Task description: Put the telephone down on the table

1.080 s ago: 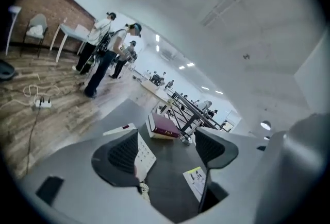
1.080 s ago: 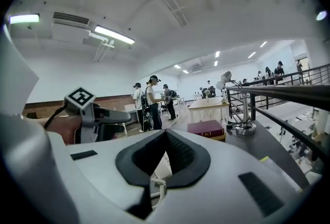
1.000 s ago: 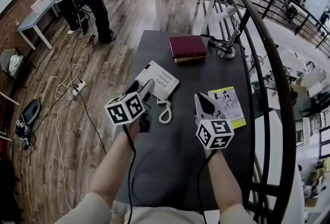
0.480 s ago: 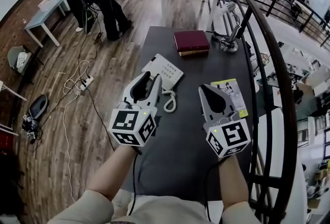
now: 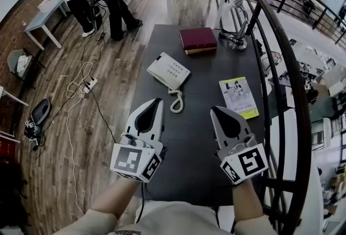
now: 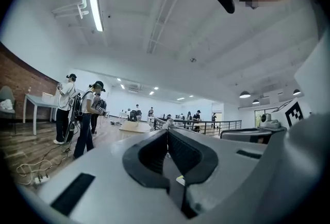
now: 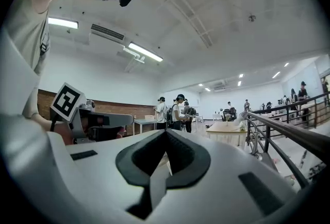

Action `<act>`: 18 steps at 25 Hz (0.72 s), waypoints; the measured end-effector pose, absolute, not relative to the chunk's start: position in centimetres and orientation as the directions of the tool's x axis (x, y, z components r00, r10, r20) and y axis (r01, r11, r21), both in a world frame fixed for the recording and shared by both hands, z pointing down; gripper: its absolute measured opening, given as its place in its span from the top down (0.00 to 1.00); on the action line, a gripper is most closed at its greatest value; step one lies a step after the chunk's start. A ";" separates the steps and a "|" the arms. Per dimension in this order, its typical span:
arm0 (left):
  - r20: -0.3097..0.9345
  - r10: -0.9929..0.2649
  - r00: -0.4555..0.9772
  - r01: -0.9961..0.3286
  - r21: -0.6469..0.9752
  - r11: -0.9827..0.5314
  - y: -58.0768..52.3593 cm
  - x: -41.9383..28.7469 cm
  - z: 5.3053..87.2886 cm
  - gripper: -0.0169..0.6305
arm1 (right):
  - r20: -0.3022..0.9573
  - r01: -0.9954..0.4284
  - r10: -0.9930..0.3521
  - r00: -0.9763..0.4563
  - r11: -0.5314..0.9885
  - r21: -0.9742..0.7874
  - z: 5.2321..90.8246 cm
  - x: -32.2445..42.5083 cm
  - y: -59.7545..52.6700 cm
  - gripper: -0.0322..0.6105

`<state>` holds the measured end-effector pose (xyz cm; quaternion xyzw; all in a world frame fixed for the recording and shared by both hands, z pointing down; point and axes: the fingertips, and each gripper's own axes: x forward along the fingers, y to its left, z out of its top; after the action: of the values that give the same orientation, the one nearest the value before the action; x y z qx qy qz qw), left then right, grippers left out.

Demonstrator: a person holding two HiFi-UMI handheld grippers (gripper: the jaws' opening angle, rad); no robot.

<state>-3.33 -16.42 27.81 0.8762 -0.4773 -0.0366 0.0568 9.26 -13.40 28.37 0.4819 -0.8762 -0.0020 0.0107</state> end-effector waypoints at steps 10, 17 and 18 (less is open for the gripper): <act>0.039 -0.840 0.542 -0.840 0.020 -0.542 -12.1 -3.2 32.8 0.97 | 0.033 -0.836 -0.836 -0.548 0.549 0.018 31.5 8.2 -8.9 0.95; 0.074 -0.847 0.527 -0.850 0.013 -0.527 -10.8 -3.4 33.9 0.97 | 0.059 -0.828 -0.827 -0.559 0.560 0.007 32.3 6.9 -8.1 0.95; 0.078 -0.850 0.522 -0.853 0.012 -0.522 -10.9 -3.5 33.8 0.97 | 0.057 -0.829 -0.828 -0.558 0.559 0.009 32.3 6.9 -8.0 0.95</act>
<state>-3.50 -10.86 33.83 0.8719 -0.4881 0.0313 0.0242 6.91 -8.02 32.30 0.4696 -0.8824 0.0094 0.0270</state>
